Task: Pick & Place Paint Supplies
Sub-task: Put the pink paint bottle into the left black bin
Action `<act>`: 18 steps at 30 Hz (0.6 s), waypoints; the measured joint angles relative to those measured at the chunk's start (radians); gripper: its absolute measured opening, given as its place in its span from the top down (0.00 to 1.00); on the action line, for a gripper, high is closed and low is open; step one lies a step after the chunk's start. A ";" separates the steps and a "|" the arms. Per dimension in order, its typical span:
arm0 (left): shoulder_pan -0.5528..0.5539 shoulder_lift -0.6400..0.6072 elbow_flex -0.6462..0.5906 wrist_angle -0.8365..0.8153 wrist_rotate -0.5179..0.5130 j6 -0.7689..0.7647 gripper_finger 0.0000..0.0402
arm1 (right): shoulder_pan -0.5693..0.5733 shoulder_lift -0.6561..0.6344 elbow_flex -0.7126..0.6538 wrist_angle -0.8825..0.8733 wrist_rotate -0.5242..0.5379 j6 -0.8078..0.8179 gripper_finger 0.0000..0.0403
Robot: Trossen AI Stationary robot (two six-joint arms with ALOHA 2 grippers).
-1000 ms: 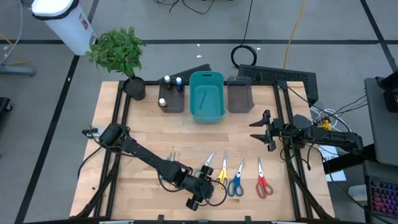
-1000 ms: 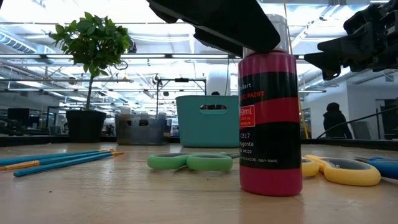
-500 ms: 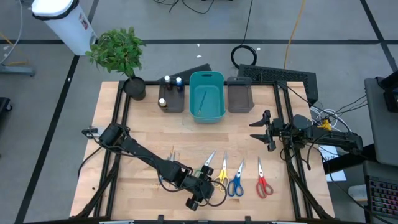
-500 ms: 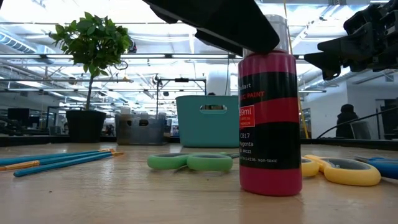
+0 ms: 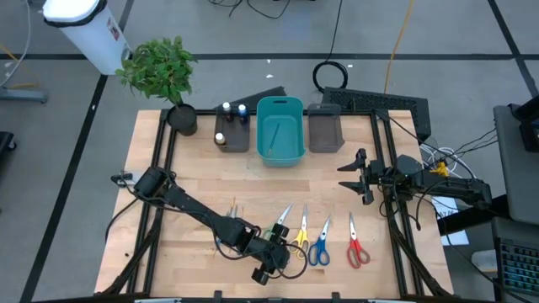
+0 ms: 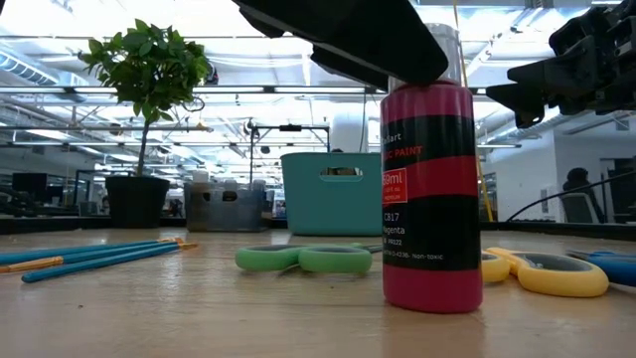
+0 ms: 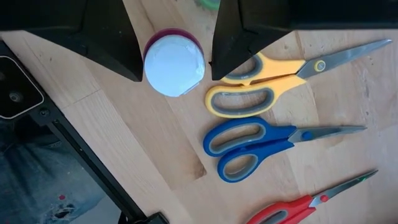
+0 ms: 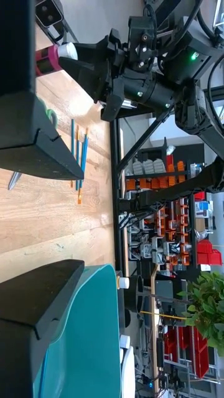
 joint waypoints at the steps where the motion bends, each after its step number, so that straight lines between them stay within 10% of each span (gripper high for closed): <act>1: 0.000 0.000 0.000 0.002 0.000 -0.001 0.51 | 0.000 0.000 0.000 0.000 0.000 0.000 0.47; 18: 0.000 0.000 0.000 0.022 0.000 -0.043 0.51 | 0.000 0.000 0.000 0.000 0.000 0.000 0.47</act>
